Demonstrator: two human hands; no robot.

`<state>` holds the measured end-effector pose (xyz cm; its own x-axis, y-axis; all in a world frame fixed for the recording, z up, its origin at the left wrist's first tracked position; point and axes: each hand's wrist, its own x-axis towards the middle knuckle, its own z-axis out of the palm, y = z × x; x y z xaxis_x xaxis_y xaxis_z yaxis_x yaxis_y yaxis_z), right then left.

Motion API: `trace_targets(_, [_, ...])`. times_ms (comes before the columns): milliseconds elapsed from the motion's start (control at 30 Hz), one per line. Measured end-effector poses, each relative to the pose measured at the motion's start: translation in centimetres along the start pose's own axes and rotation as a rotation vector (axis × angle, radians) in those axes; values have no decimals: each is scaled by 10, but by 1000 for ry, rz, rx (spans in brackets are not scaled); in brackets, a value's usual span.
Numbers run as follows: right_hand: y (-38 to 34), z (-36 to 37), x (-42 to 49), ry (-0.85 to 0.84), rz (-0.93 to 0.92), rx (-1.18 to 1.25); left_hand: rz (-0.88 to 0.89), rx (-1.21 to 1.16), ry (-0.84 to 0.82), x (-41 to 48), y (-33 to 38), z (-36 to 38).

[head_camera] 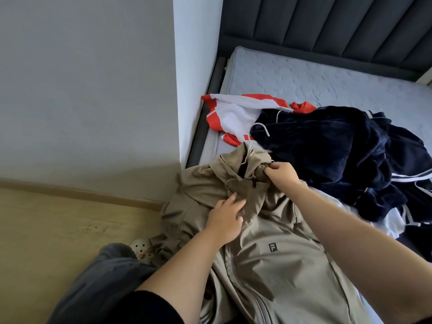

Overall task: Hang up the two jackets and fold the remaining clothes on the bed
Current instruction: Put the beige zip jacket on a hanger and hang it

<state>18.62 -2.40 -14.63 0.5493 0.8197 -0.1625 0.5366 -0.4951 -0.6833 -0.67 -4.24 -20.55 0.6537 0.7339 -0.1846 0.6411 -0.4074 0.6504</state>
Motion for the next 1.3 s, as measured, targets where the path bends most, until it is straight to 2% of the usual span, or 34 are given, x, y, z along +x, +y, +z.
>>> trace_targets(67, [-13,-4,-13,36,-65,54,30,27,-1,-8,5,1])
trace_targets(233, [-64,-24,-54,171,-247,174,-78,-230,82,-24,33,-22])
trace_targets(467, [-152,-51,-116,206,-395,289,-108,-175,320,-66,70,-85])
trace_targets(800, [-289,-64,-228,183,-700,478,-169,-182,625,-171,87,-216])
trace_targets(867, [-321,-67,-253,168,-776,492,-171,-150,691,-195,92,-252])
trace_targets(967, [-373,-70,-287,171,-903,495,-150,37,855,-228,97,-314])
trace_targets(1100, [-441,-67,-322,122,-1032,533,-262,210,1006,-267,96,-392])
trace_targets(1167, [-472,-61,-334,93,-1085,526,-273,183,1045,-286,92,-421])
trace_targets(1233, [-500,-53,-340,71,-1075,547,-292,116,1044,-310,84,-441])
trace_targets(1300, [-522,-44,-337,59,-1009,587,-263,182,1120,-342,70,-454])
